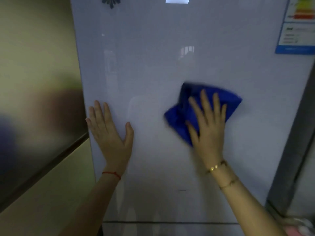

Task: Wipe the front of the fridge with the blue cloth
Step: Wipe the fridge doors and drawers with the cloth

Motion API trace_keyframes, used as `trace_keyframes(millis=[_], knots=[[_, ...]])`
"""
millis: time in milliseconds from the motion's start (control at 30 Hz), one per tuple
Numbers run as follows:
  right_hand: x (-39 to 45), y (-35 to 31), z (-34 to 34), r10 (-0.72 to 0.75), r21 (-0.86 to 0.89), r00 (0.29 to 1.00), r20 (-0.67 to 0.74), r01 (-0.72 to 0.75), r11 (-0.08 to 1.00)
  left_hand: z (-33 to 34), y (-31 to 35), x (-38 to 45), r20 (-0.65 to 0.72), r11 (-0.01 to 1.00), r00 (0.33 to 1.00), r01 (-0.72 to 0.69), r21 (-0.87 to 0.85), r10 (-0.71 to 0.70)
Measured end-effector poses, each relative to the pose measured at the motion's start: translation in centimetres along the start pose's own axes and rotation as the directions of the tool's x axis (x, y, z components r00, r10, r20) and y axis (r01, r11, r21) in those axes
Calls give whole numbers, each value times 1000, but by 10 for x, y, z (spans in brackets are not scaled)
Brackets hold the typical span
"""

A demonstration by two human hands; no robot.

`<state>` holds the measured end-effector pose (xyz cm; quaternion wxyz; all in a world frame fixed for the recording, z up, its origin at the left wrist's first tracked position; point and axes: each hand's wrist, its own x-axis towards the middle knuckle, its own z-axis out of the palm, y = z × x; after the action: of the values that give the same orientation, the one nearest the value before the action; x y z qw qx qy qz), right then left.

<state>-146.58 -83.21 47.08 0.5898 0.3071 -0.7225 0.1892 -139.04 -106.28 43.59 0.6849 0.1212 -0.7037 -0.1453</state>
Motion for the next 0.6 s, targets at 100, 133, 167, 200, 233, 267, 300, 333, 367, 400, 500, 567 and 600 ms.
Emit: trace_keyframes(millis=[100,133,167,200,233,267,300,333,367,400,500,567,600], knots=[[-84,12,6,-177,-77,972,154,190,979,2,-1,0,-7,1000,1000,-4,0,4],[-92,23,1,-184,-74,968,168,199,977,3,-1,-1,-12,1000,1000,-6,-3,6],[-86,33,-4,-169,-67,973,156,181,981,3,-1,-1,-21,1000,1000,-5,-7,4],[-70,39,-9,-122,-45,985,121,129,991,4,-1,-1,-31,1000,1000,-4,-10,4],[-47,42,-13,-42,-5,997,58,43,999,4,-1,-1,-40,1000,999,-6,-14,5],[-19,42,-18,56,42,998,-11,-55,998,4,-1,-2,-48,1000,999,-9,-19,8],[9,40,-22,137,80,988,-78,-130,988,5,-2,-2,-58,1000,998,-13,-25,12],[28,35,-22,182,89,975,-125,-171,981,5,-2,-2,-65,999,998,-16,-28,14],[36,30,-20,182,76,973,-144,-173,982,5,-3,-3,-69,999,998,-17,-28,15],[32,26,-17,136,62,982,-129,-129,990,6,-3,-4,-70,999,997,-19,-29,17],[-41,18,2,-106,15,993,48,105,994,5,-3,-4,-65,999,998,-26,-37,24],[-112,18,13,-242,-59,951,191,257,965,4,-3,-4,-58,999,998,-33,-40,31],[-139,22,14,-288,-83,926,242,316,945,3,-3,-5,-52,998,998,-38,-43,36]])
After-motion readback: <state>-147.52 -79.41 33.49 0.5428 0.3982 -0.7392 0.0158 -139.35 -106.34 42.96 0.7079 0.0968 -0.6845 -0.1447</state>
